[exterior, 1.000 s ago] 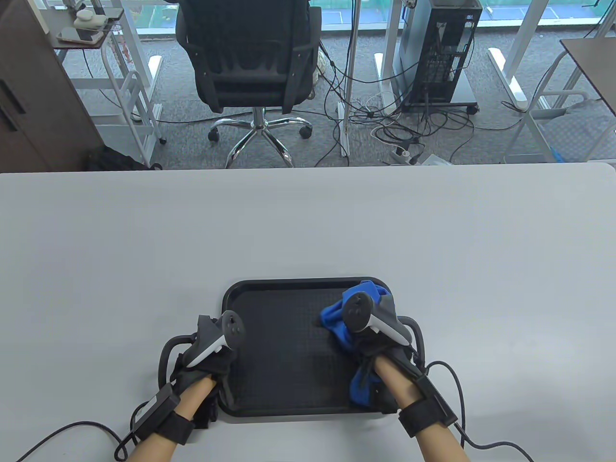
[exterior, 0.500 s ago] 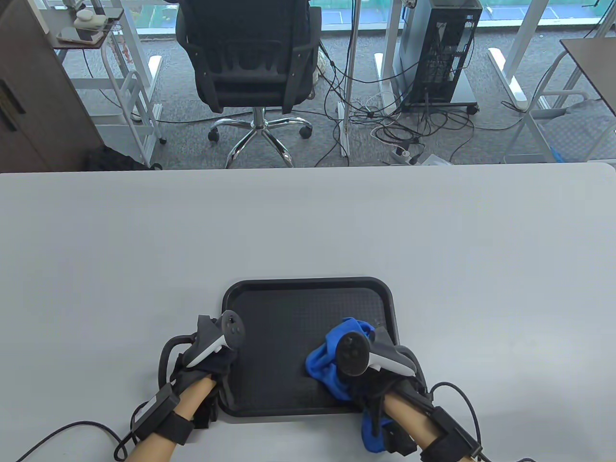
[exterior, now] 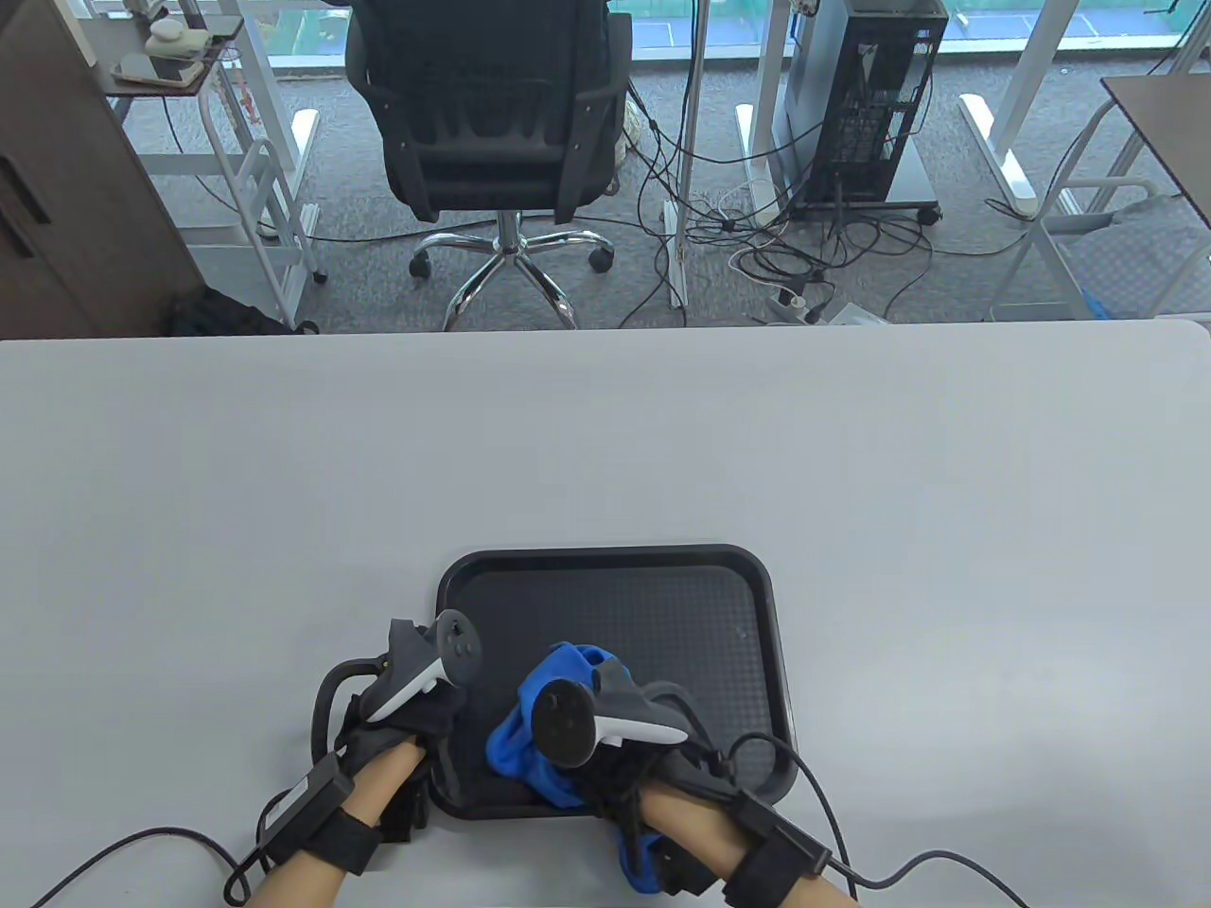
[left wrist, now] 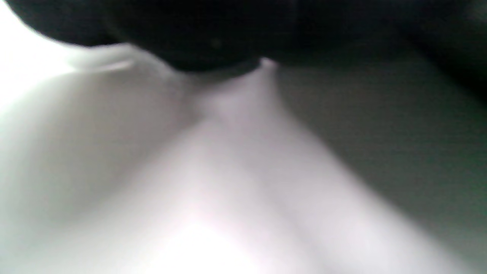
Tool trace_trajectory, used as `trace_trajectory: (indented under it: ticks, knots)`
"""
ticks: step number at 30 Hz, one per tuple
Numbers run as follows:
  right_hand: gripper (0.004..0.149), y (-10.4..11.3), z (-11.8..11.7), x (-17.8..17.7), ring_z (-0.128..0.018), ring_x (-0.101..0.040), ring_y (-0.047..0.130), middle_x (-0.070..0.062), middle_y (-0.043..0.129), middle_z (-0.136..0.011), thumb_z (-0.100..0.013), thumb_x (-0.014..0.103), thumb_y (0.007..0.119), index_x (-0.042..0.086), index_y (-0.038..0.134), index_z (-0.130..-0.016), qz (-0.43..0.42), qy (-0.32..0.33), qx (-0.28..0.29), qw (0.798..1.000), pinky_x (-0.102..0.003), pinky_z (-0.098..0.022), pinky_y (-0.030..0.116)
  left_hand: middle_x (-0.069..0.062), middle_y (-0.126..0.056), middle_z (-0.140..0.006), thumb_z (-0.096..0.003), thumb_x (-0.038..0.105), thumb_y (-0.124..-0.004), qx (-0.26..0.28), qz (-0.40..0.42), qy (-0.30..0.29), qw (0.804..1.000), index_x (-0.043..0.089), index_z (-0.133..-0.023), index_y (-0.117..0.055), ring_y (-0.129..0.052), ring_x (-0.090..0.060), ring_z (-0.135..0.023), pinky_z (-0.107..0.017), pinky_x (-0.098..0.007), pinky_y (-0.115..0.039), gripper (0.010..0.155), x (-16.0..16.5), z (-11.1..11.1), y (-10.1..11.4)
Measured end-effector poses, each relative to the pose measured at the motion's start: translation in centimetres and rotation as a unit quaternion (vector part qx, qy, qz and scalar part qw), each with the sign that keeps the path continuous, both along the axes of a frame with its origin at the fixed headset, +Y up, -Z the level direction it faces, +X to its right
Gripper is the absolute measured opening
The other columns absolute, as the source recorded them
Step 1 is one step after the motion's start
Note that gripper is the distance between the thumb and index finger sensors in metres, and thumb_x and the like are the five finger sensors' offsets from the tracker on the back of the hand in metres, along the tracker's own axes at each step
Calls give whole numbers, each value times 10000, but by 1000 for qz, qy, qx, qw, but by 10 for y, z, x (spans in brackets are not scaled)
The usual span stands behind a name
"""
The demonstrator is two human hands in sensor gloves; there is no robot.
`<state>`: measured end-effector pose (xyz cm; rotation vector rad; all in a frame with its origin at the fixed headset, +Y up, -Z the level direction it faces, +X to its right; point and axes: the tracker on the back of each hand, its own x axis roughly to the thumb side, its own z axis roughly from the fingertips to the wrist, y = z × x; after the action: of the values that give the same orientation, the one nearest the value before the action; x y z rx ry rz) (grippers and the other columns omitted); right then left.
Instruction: Wipe the tray with a rectangular towel
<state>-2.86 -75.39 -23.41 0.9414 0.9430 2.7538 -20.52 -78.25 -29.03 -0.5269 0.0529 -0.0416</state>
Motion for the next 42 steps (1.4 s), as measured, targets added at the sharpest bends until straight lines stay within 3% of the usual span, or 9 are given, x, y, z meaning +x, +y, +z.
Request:
trace_trajectory:
  ticks: [5, 16, 28, 42]
  knots:
    - [511, -1, -7, -23, -642, -498, 757, -319, 640, -834, -448, 161, 805, 70, 579, -898, 14, 5, 49, 999, -476, -466, 756, 80, -922, -237, -560, 426, -451, 1, -2, 0, 1000, -67, -1027, -263, -999, -141, -113, -218, -468, -863, 705, 0, 0, 0]
    - [526, -3, -57, -36, -658, -503, 733, -329, 612, -855, -466, 162, 782, 71, 545, -926, 31, -93, 84, 992, -483, -478, 737, 83, -922, -243, -560, 428, -446, -2, -5, 1, 1000, -62, -1030, -261, -1000, -140, -120, -222, -467, -863, 704, 0, 0, 0]
    - [512, -3, -110, 20, -663, -499, 728, -321, 626, -851, -471, 170, 776, 95, 553, -925, 40, -233, 75, 969, -481, -482, 731, 84, -919, -239, -560, 427, -447, 0, -7, -2, 1000, -67, -1028, -263, -998, -139, -116, -219, -468, -863, 705, 1, 0, 1]
    - [516, -1, -106, 104, -663, -495, 728, -320, 616, -851, -470, 175, 776, 99, 542, -924, 40, -307, 42, 950, -476, -481, 736, 83, -919, -227, -559, 427, -452, 6, -4, -2, 1000, -72, -1024, -271, -995, -137, -100, -205, -466, -864, 705, 1, 1, 0]
